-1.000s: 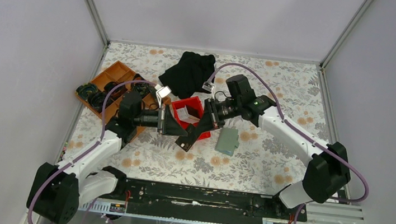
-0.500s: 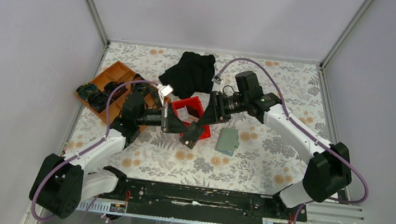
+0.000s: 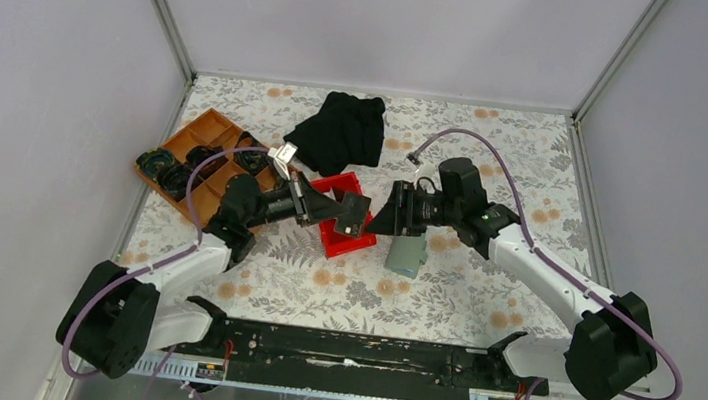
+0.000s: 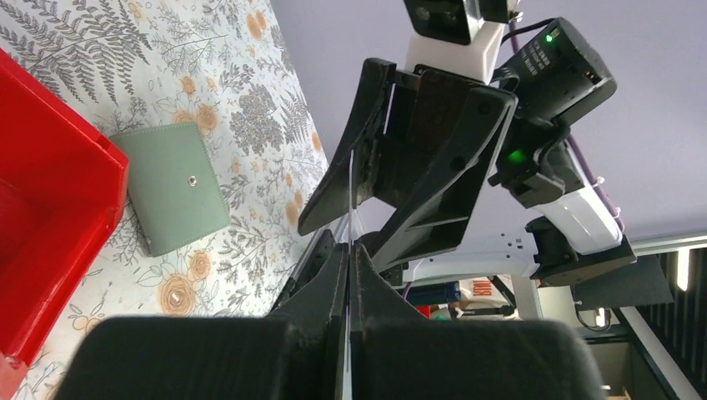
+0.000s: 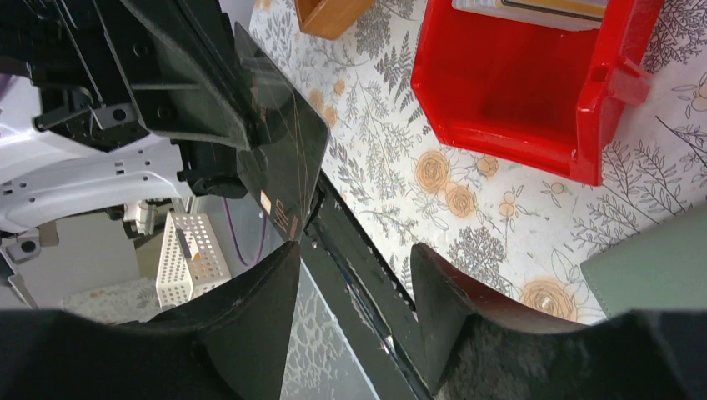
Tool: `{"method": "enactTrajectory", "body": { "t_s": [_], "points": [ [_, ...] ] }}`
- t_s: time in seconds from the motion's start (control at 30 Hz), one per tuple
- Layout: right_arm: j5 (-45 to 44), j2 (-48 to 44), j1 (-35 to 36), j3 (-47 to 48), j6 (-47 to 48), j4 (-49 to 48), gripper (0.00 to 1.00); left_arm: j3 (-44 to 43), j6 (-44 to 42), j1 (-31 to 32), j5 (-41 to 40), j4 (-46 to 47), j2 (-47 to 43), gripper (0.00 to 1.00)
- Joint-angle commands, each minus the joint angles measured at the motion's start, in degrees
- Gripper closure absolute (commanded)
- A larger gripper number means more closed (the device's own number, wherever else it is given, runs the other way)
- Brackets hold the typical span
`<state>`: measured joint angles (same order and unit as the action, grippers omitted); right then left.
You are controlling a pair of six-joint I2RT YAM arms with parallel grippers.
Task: Put the credit cards into the card holder
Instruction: Pick up the credit card from the storage box.
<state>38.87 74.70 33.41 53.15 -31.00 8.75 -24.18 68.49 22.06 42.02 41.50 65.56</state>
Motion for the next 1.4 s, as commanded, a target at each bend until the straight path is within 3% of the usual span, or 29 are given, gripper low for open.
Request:
{"method": "enactTrajectory", "body": {
  "t_s": [0.0, 0.27, 0.4, 0.6, 0.77, 0.8, 0.93, 1.0, 1.17, 1.37],
  "points": [
    [-0.9, -2.0, -0.1, -2.5, -5.3, -10.9, 0.42, -0.5, 2.8, 1.8, -5.0, 8.0, 2.1, 1.00],
    [-0.6, -2.3, -0.1, -4.3, -8.9, -16.8, 0.44, -0.5, 3.0, 4.4, -6.7, 9.1, 4.3, 1.00],
    [-0.6, -1.8, -0.1, -4.4, -9.9, -18.2, 0.50, 0.0, 3.7, 4.8, -7.8, 10.3, 4.8, 1.00],
    [-0.5, -1.3, -0.1, -6.2, -12.2, -22.0, 0.68, 0.5, 5.5, 5.4, -8.7, 13.8, 6.4, 1.00],
    [-0.2, -1.8, -0.1, -8.1, -14.5, -26.2, 0.99, 1.7, 8.3, 5.4, -9.1, 18.6, 8.5, 1.00],
    [-0.1, -2.0, -0.1, -8.4, -14.7, -26.8, 1.00, 2.0, 9.0, 5.4, -9.1, 19.5, 9.3, 0.99],
    [-0.6, -3.8, -0.8, -8.8, -14.0, -25.4, 1.00, 3.1, 9.4, 5.5, -10.6, 18.4, 11.0, 0.55],
    [-1.5, -5.4, -1.3, -8.4, -12.6, -21.9, 1.00, 3.3, 7.9, 5.4, -12.4, 14.5, 10.8, 0.43],
    [-10.1, -9.1, -1.9, -4.6, -4.8, -4.4, 1.00, 2.1, 2.5, 5.9, -17.4, 2.6, 8.9, 0.37],
    [-25.9, -11.6, -1.9, -1.4, 0.8, 15.4, 1.00, -3.8, -6.5, 11.7, -25.3, -14.1, 8.5, 0.38]
  ]
}}
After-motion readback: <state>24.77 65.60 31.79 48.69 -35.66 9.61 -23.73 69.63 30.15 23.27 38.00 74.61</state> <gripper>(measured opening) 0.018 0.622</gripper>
